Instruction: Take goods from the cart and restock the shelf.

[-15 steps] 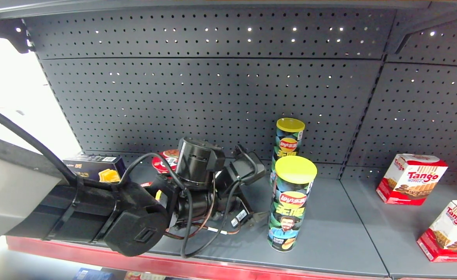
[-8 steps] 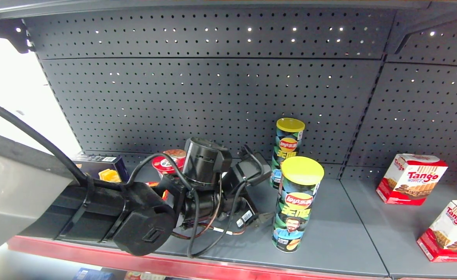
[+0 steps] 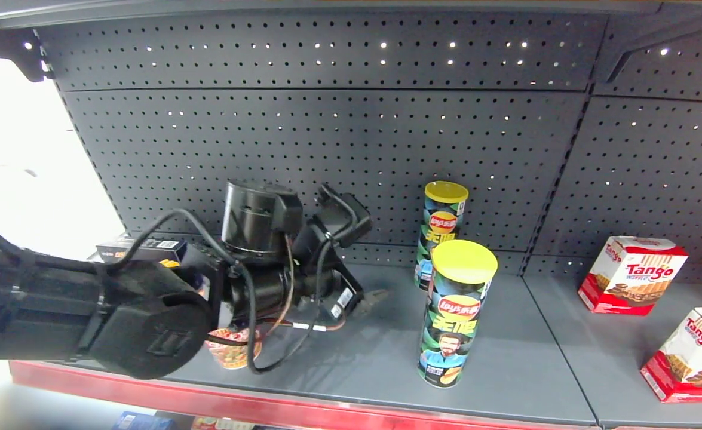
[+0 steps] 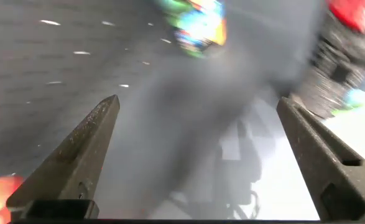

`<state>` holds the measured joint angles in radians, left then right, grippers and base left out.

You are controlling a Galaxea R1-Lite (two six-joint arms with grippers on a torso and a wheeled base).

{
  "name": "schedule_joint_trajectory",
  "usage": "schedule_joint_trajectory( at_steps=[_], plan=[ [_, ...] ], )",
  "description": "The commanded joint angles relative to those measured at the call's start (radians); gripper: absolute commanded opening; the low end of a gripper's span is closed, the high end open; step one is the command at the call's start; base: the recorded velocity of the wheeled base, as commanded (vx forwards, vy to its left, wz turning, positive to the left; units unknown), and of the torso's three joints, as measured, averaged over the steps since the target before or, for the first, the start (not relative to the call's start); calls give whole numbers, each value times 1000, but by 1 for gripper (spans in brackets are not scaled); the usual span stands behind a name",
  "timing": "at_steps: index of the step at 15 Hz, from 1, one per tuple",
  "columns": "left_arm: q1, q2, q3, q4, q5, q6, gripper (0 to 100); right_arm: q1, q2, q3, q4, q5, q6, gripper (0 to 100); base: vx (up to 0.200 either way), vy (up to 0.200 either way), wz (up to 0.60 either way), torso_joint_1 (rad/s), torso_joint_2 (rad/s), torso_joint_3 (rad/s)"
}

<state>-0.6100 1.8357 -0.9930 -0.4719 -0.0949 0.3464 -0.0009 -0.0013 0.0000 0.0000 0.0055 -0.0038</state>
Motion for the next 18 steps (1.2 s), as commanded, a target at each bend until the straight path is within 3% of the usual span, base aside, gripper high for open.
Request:
schedule_joint_trajectory(
  at_steps=[1,3,6,7,9,10,11,12,13,15,16,18],
  plan=[
    [69,-171,7,21,24,-23,100,-1,1,0,0,1,-1,100,0,0,0,0,0,0],
    [113,-323,25,125,72,-66,100,-1,1,0,0,1,-1,100,0,0,0,0,0,0],
    [170,-553,68,154,121,-205,100,1,1,0,0,1,-1,100,0,0,0,0,0,0],
    [203,-642,123,154,158,-228,100,-1,1,0,0,1,-1,100,0,0,0,0,0,0],
    [262,-800,272,153,207,-230,100,-1,1,0,0,1,-1,100,0,0,0,0,0,0],
    [306,-978,436,153,242,-228,100,-1,1,0,0,1,-1,100,0,0,0,0,0,0],
    [351,-1112,545,154,270,-228,100,1,1,0,0,1,-1,100,0,0,0,0,0,0],
    [369,-1158,582,156,284,-228,100,1,1,0,0,1,-1,100,0,0,0,0,0,0],
    [435,-1357,735,173,314,-227,100,-1,1,0,0,1,-1,100,0,0,0,0,0,0],
    [524,-1517,818,240,313,-242,100,1,1,0,0,1,-1,100,0,0,0,0,0,0],
    [544,-1558,838,271,314,-262,100,1,1,0,0,1,-1,100,0,0,0,0,0,0],
    [593,-1615,884,309,305,-267,100,-1,1,0,0,1,-1,100,0,0,0,0,0,0]
  ],
)
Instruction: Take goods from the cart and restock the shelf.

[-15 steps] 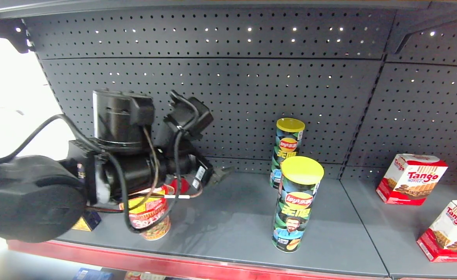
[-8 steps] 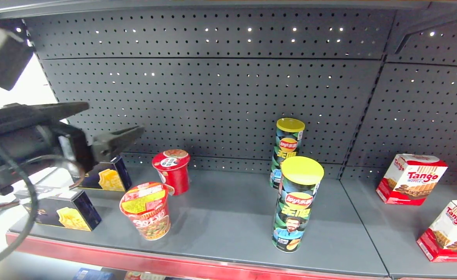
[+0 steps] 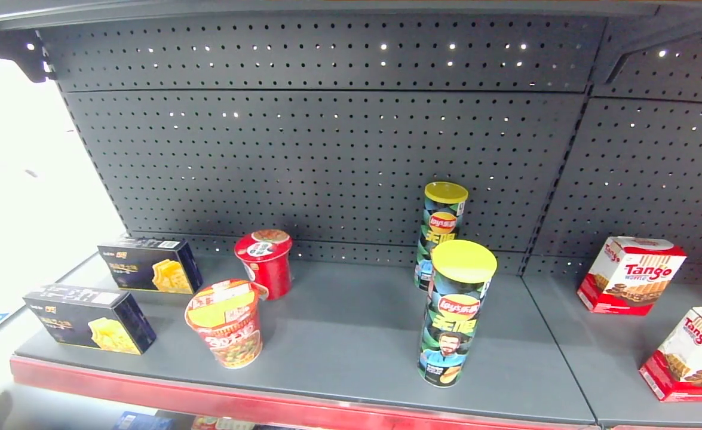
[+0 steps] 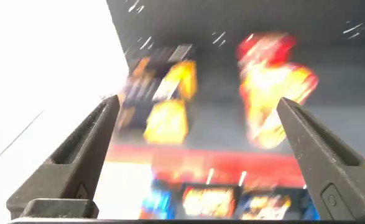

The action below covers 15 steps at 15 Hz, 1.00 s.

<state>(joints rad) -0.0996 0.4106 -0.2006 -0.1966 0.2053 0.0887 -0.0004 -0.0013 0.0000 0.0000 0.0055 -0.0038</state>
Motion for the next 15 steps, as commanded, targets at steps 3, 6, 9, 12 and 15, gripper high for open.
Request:
schedule_joint_trajectory(
  at_steps=[3,6,9,12,15],
  plan=[
    [155,-326,201,89,-34,-35,100,0,1,0,0,1,-1,100,0,0,0,0,0,0],
    [141,-340,201,131,-35,-81,100,-1,1,0,0,1,-1,100,0,0,0,0,0,0],
    [103,-411,201,132,-192,-90,100,0,1,0,0,1,-1,100,0,0,0,0,0,0],
    [103,-411,201,132,-242,-93,100,-1,1,0,0,1,-1,100,0,0,0,0,0,0],
    [103,-411,201,132,-234,-165,100,-1,1,0,0,1,-1,100,0,0,0,0,0,0]
  ],
)
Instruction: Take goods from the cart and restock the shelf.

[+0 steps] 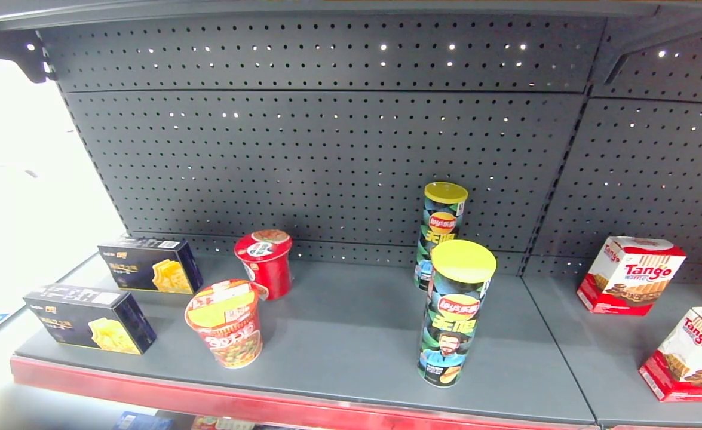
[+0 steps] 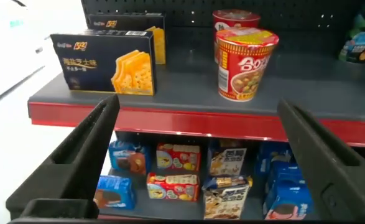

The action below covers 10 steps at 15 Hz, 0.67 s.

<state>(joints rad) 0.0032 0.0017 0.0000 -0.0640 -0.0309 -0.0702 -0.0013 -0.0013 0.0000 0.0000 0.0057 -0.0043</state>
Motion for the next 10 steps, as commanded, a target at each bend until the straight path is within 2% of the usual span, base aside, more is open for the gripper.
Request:
schedule_joint_trajectory(
  at_steps=[1,2,5,8,10],
  plan=[
    [0,-2,0,-2,2,-22,100,1,1,0,0,0,0,100,0,0,0,0,0,0],
    [0,-2,0,-5,2,-53,100,1,1,0,0,0,0,100,0,0,0,0,0,0],
    [0,-2,0,-7,-15,-43,100,0,1,0,0,0,0,100,0,0,0,0,0,0],
    [0,-2,0,-7,-17,-45,100,1,1,0,0,0,0,100,-200,0,0,2,4,2],
    [0,-2,0,-7,-17,-51,100,0,1,0,0,2,0,100,0,0,0,0,0,0]
  ],
)
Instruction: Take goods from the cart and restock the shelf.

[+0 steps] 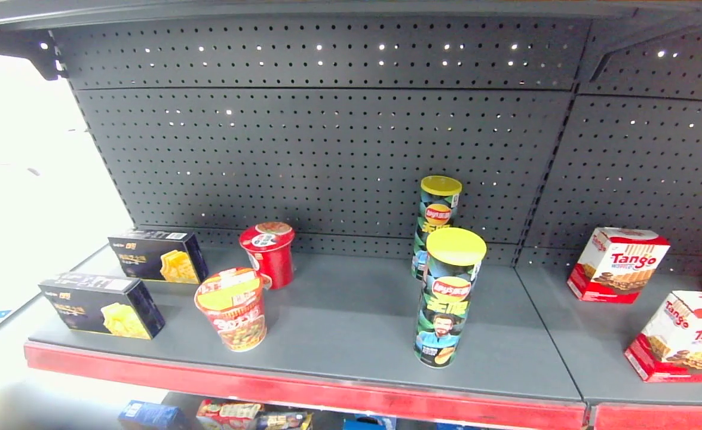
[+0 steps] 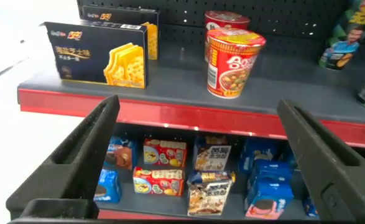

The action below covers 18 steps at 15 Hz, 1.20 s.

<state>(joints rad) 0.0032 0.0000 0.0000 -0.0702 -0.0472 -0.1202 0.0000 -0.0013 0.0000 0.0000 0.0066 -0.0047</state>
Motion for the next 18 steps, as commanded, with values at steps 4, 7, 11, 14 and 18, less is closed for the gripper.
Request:
schedule_joint_trajectory(
  at_steps=[4,7,11,14,18],
  plan=[
    [0,0,0,0,1,-3,100,0,1,0,0,3,-3,100,0,0,-300,7,6,0],
    [0,0,0,-2,1,-29,100,-2,1,0,0,3,-1,100,0,0,0,0,0,0],
    [0,0,0,-5,4,-81,100,0,1,0,0,4,0,100,0,0,-150,-2,1,1],
    [0,0,0,-5,1,-81,100,0,1,0,0,4,0,100,0,0,-400,0,0,2],
    [0,0,0,-3,0,-39,100,0,1,0,0,4,0,100,0,0,0,0,0,0]
  ],
)
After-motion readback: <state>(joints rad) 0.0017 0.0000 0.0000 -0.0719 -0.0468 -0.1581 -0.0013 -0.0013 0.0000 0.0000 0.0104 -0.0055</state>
